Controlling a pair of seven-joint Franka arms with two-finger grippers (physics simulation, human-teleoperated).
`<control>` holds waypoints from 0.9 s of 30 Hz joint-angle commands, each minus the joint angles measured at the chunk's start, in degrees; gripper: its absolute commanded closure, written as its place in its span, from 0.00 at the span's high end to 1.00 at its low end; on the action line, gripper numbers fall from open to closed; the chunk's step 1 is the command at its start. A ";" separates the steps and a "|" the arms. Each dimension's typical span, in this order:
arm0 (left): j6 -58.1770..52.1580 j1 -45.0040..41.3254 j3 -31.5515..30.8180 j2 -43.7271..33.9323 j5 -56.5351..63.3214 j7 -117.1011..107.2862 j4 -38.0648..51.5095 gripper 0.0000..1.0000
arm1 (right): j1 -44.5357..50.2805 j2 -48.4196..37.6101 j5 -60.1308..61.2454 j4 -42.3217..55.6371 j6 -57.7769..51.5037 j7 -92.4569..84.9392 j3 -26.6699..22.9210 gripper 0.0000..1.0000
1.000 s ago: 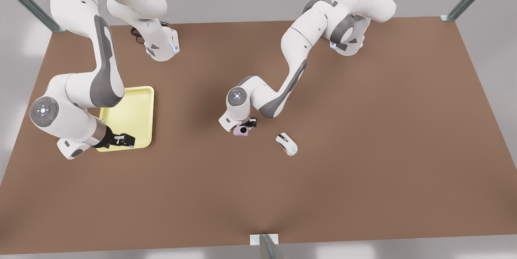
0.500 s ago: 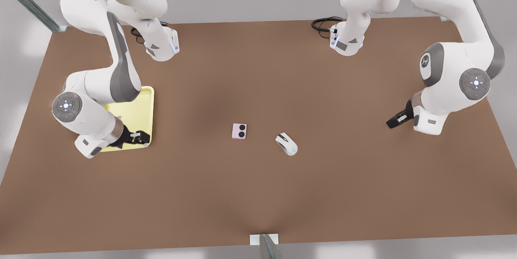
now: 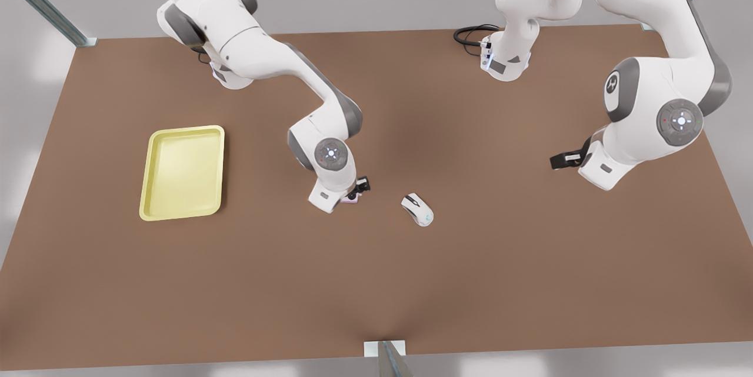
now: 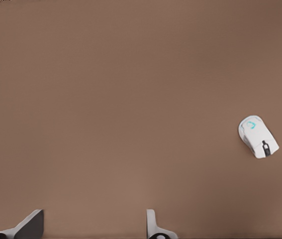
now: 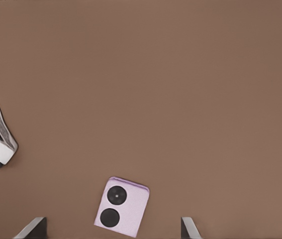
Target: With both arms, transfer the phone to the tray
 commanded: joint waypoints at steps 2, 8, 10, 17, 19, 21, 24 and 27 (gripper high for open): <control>-0.33 0.00 0.01 0.33 -0.03 14.84 0.02 1.00 | 0.20 1.42 1.03 -0.34 2.58 40.34 0.41 1.00; -0.07 0.00 0.01 0.94 0.24 14.93 0.11 1.00 | -2.96 3.60 6.83 -5.88 8.64 13.21 0.33 1.00; -0.15 0.00 0.01 0.94 0.24 14.93 0.11 1.00 | -1.73 4.14 4.63 -6.23 10.67 11.95 0.24 1.00; -0.15 0.00 0.01 1.82 0.06 14.84 0.11 1.00 | 0.29 2.12 2.17 -13.35 9.79 9.84 0.33 1.00; -0.07 0.00 0.01 1.82 0.06 14.93 0.11 1.00 | 0.47 3.35 2.25 -13.00 11.89 9.84 0.33 1.00; -0.07 0.00 0.01 1.91 0.06 14.84 0.11 1.00 | 0.73 3.88 2.34 -13.26 15.06 9.67 0.41 1.00; -0.07 0.00 0.01 2.44 0.06 14.84 0.11 1.00 | 0.64 3.96 2.52 -13.52 16.55 8.17 1.03 1.00; -0.07 0.00 0.09 4.63 0.32 14.49 0.11 1.00 | 0.29 4.58 2.34 -14.40 16.73 7.21 0.94 1.00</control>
